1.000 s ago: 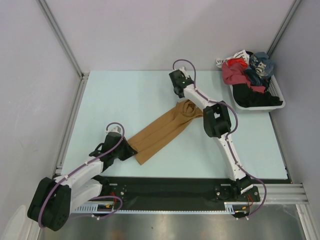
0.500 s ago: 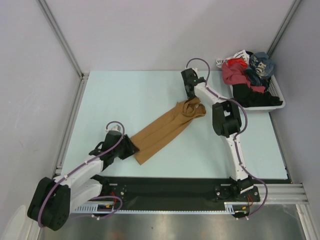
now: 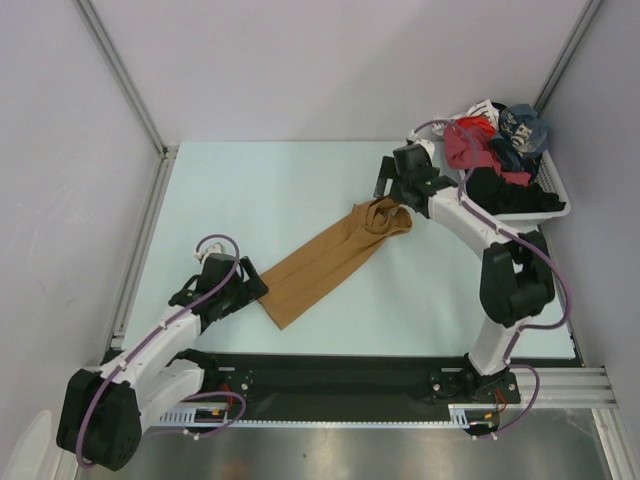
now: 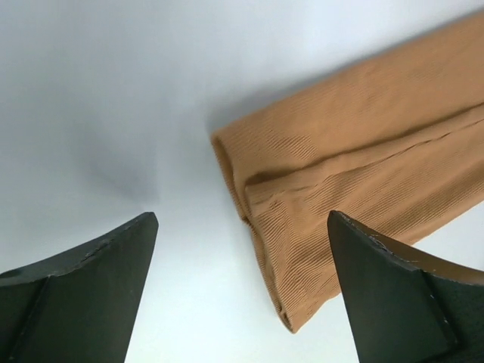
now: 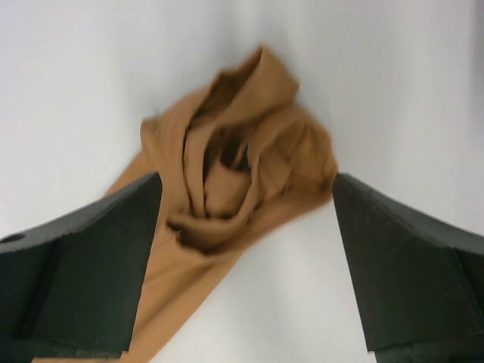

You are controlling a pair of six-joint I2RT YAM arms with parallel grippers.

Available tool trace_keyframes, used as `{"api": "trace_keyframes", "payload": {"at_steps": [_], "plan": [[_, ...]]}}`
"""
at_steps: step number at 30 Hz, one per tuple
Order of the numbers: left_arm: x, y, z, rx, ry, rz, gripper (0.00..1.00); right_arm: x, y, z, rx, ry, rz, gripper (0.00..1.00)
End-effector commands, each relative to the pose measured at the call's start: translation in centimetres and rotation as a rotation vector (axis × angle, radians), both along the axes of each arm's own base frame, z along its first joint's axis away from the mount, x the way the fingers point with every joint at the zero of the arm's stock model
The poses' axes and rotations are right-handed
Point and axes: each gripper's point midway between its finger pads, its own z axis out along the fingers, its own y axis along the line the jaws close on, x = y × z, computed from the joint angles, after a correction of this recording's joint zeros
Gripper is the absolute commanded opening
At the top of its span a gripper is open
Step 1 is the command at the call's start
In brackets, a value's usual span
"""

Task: Fold and stack the tank tops
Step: Fold the tank top

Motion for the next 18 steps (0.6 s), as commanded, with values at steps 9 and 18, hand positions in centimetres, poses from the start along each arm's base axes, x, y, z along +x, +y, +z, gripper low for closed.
{"api": "trace_keyframes", "payload": {"at_steps": [9, 18], "plan": [[5.9, -0.7, 1.9, 0.085, -0.046, -0.080, 1.00, -5.0, 2.1, -5.8, 0.392, 0.134, -0.370, 1.00], [7.0, -0.8, -0.4, 0.081, -0.013, -0.088, 0.65, -3.3, 3.9, -9.0, 0.486, 0.140, -0.325, 0.97]]}}
